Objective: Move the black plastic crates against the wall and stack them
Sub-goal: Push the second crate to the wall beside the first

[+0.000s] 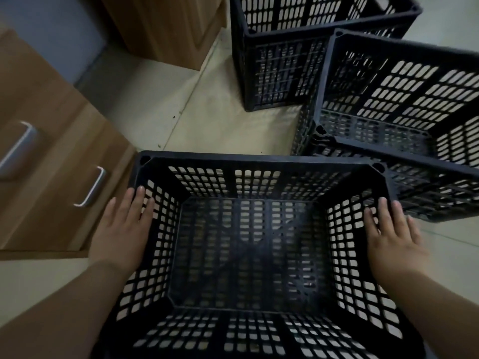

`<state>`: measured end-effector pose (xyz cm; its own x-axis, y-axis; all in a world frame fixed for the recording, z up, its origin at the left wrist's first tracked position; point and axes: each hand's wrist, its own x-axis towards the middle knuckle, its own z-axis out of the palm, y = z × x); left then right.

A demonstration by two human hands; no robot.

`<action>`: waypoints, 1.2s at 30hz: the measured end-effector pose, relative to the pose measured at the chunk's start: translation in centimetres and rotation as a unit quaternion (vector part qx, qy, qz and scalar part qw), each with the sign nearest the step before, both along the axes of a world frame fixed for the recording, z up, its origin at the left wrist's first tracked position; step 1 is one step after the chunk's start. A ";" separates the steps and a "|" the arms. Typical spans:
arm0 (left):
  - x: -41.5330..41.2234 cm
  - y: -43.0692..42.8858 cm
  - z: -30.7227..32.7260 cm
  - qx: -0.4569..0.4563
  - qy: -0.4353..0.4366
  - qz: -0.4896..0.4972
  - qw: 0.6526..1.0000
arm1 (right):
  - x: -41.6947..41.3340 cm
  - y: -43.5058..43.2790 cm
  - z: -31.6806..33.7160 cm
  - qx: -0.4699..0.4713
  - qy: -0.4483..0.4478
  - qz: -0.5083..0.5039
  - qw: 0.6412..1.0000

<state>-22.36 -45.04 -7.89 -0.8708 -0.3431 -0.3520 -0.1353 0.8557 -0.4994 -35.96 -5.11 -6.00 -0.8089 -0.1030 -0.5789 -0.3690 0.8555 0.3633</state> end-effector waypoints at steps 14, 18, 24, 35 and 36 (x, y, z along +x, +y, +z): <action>18.2 0.3 12.9 0.076 -0.014 0.165 0.983 | 6.2 -5.5 11.3 -0.038 0.066 0.160 0.984; 28.2 -0.9 17.2 0.093 0.035 0.190 0.977 | 9.7 -9.4 14.6 -0.183 0.076 0.259 0.945; 42.3 -4.5 22.2 0.088 0.035 0.258 0.961 | 17.4 -19.5 16.3 -0.277 0.059 0.383 0.880; 60.6 -16.3 22.3 0.063 -0.076 0.376 0.921 | 32.7 -39.7 15.8 -0.213 0.126 0.644 0.723; 61.6 -17.6 22.2 0.076 -0.079 0.370 0.923 | 33.7 -41.4 15.6 -0.222 0.090 0.623 0.745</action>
